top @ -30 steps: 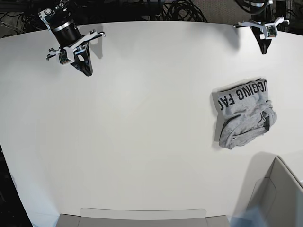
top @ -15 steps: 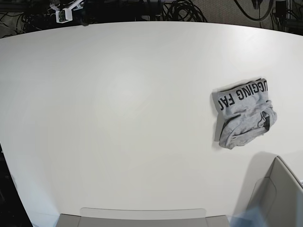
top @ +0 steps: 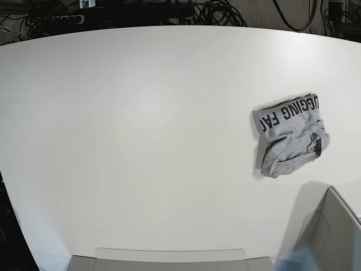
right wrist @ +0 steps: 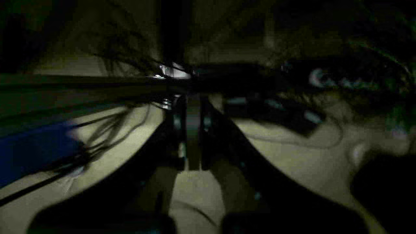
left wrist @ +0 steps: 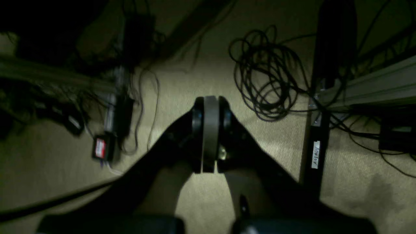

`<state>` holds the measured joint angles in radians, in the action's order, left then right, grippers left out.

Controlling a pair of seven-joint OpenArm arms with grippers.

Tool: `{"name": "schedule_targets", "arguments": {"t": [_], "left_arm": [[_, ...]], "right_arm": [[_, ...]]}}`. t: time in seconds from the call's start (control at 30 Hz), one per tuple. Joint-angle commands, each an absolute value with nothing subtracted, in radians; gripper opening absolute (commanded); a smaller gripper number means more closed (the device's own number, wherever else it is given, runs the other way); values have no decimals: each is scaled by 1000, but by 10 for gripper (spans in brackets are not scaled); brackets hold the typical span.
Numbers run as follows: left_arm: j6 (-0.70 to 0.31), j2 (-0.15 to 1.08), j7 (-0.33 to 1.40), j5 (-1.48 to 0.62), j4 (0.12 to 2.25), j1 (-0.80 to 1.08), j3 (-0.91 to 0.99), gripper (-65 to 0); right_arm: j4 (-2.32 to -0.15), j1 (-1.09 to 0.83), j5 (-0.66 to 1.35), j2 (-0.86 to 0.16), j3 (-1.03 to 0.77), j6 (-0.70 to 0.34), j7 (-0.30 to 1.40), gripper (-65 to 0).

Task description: Fold the T-shirt properly

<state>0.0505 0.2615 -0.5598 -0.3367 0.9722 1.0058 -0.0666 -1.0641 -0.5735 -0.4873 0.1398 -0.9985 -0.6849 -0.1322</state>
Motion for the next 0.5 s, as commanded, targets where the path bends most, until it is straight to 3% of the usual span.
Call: {"name": "schedule_targets", "arguments": {"t": [0.0, 0.27, 0.4, 0.47], "left_arm": [[44, 236, -573, -340, 885, 997, -70, -650], [-283, 153, -550, -340, 305, 687, 68, -650], [-463, 151, -555, -337, 0, 493, 186, -650], [-490, 182, -547, -334, 0, 409, 203, -650]], "right_arm": [[-1027, -536, -521, 104, -1052, -698, -160, -650], [-506, -306, -957, -116, -1420, -698, -315, -650], [-371, -292, -1156, -177, -1454, -698, -352, -650], [-300, -286, -1236, -197, -1454, -601, -352, -650]]}}
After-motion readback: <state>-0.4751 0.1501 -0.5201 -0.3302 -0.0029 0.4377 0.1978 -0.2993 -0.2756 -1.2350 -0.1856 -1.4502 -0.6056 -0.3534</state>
